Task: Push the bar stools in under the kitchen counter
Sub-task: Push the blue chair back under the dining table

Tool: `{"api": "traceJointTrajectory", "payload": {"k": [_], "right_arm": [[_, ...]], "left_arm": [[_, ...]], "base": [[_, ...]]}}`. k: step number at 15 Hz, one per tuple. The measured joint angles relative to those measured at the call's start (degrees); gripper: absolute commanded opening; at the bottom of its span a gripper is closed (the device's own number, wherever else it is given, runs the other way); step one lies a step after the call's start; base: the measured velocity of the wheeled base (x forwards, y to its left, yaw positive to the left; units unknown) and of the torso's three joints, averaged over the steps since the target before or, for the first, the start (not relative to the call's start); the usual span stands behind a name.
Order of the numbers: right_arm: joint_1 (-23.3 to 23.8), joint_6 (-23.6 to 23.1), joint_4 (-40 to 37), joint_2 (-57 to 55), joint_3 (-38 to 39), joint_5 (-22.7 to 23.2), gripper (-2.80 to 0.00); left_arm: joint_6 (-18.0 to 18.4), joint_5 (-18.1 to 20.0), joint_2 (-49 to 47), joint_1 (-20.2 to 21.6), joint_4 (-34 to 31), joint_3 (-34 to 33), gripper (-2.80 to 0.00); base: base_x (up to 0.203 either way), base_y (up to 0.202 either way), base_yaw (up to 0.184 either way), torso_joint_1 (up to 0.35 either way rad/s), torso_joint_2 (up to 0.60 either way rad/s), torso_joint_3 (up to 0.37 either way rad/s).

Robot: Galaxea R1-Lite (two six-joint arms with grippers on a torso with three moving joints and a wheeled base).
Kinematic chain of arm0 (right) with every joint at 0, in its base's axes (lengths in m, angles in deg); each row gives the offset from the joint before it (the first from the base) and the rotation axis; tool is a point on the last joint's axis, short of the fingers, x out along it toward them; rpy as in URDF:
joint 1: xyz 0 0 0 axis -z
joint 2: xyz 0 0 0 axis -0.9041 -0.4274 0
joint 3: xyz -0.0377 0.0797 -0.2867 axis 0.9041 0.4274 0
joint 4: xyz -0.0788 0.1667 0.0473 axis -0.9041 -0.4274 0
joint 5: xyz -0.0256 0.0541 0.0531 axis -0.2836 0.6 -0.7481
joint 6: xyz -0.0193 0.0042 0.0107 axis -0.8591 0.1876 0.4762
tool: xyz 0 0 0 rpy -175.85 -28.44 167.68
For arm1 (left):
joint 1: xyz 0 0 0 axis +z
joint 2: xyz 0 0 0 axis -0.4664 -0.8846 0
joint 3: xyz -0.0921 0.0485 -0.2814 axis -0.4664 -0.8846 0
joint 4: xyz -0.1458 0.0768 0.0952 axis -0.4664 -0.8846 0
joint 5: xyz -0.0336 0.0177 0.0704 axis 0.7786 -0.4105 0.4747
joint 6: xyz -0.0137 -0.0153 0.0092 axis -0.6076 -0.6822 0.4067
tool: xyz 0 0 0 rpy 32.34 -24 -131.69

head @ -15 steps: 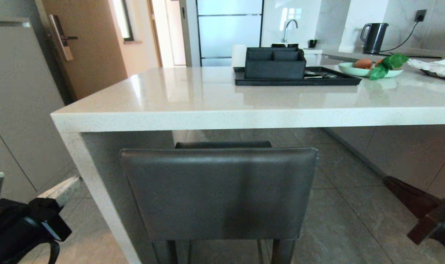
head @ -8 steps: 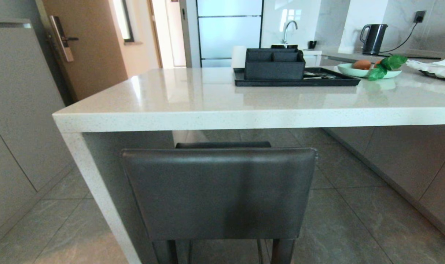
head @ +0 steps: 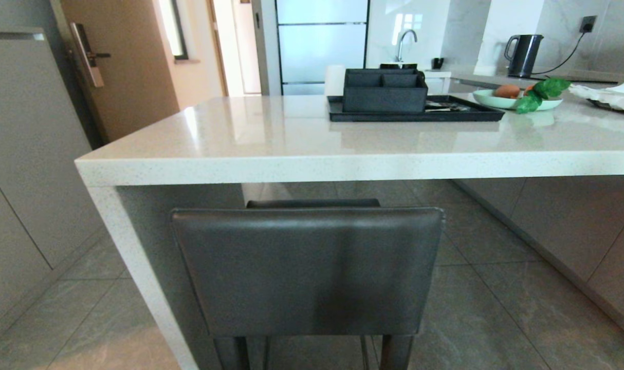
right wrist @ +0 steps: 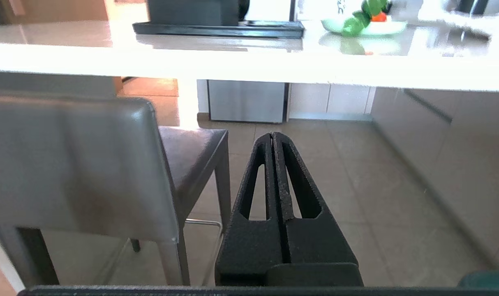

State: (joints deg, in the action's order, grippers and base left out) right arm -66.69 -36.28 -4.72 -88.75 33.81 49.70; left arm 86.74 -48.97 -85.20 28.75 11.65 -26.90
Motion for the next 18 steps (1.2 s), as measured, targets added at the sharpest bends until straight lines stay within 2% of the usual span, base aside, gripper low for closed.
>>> {"api": "traceJointTrajectory", "payload": {"k": [2, 5, 7, 10, 12, 14, 16, 17, 18], "right_arm": [[2.78, -1.15, -0.88, 1.88, -0.34, 4.84, -2.8], [2.56, -1.44, -4.79, 7.45, 2.86, 5.63, -2.8], [2.3, -1.75, -9.73, 11.92, 6.95, 4.31, -2.8], [2.15, -3.87, -11.67, 14.77, 13.5, 2.19, -2.8], [2.1, -4.75, -7.46, 15.45, 21.93, 1.61, -2.8], [2.04, -3.42, 3.46, 15.75, 30.24, 0.12, -2.8], [1.99, 1.36, 12.1, 15.85, 34.11, -2.1, -2.8], [1.99, 2.63, 12.7, 15.85, 34.85, -2.63, -2.8], [1.99, 1.84, 12.79, 15.85, 35.21, -2.68, -2.8]], "left_arm": [[0.06, 0.24, 3.01, 0.26, -0.3, -3.15, -2.8], [0.48, -0.01, 9.54, -0.27, -5.74, -8.64, -2.8], [2.58, -1.33, 12.87, -0.49, -8.91, -13.93, -2.8], [6.63, -5.33, 14.84, -0.68, -1.91, -24.56, -2.8], [8.29, -8.5, 15.32, -0.77, 1.05, -28.7, -2.8], [6.44, -9.72, 15.5, -0.85, 1.1, -29.56, -2.8], [5.68, -10.33, 15.52, -0.79, 0.67, -29.85, -2.8], [6.07, -10.95, 15.5, -0.77, -0.3, -29.85, -2.8], [6.39, -12.29, 15.5, -0.74, -3.13, -29.73, -2.8]], "base": [[0.0, 0.0, 0.0, 0.0, 0.0, 0.0], [0.0, 0.0, 0.0, 0.0, 0.0, 0.0], [0.0, 0.0, 0.0, 0.0, 0.0, 0.0], [0.0, 0.0, 0.0, 0.0, 0.0, 0.0], [0.0, 0.0, 0.0, 0.0, 0.0, 0.0], [0.0, 0.0, 0.0, 0.0, 0.0, 0.0], [0.0, 0.0, 0.0, 0.0, 0.0, 0.0], [0.0, 0.0, 0.0, 0.0, 0.0, 0.0], [0.0, 0.0, 0.0, 0.0, 0.0, 0.0]]}}
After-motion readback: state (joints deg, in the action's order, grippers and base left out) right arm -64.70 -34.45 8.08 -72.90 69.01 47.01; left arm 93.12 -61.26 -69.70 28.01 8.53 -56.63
